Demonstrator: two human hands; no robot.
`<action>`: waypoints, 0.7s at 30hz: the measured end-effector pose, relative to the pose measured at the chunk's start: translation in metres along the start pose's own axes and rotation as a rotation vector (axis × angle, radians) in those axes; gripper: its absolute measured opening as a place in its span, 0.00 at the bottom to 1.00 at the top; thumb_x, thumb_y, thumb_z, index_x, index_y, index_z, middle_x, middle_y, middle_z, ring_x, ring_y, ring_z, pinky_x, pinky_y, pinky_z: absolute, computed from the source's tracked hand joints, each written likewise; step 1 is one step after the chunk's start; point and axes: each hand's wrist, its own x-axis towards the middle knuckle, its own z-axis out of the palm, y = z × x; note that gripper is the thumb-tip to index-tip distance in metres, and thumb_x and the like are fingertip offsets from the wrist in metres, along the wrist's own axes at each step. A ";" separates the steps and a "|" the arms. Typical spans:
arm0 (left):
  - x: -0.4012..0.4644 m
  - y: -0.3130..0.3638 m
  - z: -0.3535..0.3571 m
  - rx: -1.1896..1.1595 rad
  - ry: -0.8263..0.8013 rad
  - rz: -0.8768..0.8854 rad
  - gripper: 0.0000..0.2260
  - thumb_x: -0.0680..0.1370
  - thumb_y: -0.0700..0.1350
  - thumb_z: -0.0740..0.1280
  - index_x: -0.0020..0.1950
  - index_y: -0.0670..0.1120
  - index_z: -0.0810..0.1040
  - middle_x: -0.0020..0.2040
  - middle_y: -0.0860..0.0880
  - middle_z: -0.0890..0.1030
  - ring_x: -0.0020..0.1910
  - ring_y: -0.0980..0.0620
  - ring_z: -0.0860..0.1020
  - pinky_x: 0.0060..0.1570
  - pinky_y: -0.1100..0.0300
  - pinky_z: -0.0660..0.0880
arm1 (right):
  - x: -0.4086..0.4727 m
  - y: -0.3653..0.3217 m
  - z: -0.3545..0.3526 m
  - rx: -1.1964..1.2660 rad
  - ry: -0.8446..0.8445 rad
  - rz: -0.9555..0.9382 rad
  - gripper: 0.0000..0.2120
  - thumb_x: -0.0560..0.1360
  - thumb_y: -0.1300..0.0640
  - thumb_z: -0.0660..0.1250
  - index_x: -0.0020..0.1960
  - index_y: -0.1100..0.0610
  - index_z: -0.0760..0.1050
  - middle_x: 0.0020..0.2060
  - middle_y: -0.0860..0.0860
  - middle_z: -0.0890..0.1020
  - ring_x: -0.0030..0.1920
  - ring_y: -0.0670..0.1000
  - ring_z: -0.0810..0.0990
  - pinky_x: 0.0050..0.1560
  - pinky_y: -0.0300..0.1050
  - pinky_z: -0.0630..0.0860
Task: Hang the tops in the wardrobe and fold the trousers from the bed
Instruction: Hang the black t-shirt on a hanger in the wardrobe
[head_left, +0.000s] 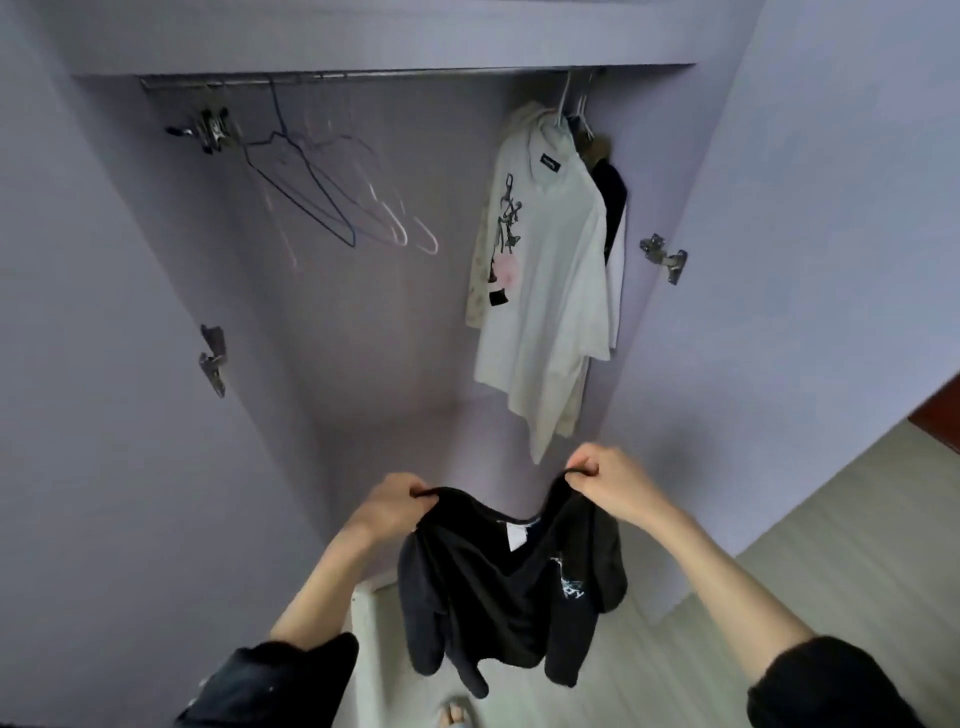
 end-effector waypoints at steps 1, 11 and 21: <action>0.014 0.003 -0.005 -0.052 -0.011 -0.002 0.06 0.79 0.41 0.64 0.42 0.43 0.77 0.40 0.47 0.77 0.43 0.48 0.77 0.49 0.52 0.75 | 0.018 0.000 -0.003 -0.021 -0.025 -0.019 0.12 0.74 0.55 0.66 0.35 0.42 0.71 0.31 0.35 0.74 0.34 0.34 0.72 0.31 0.28 0.61; 0.129 0.034 -0.064 -0.425 0.109 -0.037 0.04 0.78 0.35 0.63 0.51 0.38 0.76 0.40 0.46 0.74 0.43 0.51 0.74 0.36 0.67 0.74 | 0.183 -0.024 -0.026 -0.315 -0.246 -0.154 0.10 0.76 0.56 0.64 0.53 0.56 0.80 0.52 0.52 0.81 0.55 0.51 0.77 0.50 0.40 0.69; 0.154 0.052 -0.122 -0.778 0.228 -0.013 0.05 0.78 0.34 0.62 0.47 0.42 0.75 0.41 0.46 0.76 0.41 0.54 0.76 0.37 0.69 0.77 | 0.292 -0.114 -0.052 -0.191 -0.147 -0.310 0.10 0.80 0.56 0.59 0.49 0.54 0.80 0.47 0.52 0.82 0.55 0.55 0.78 0.49 0.41 0.70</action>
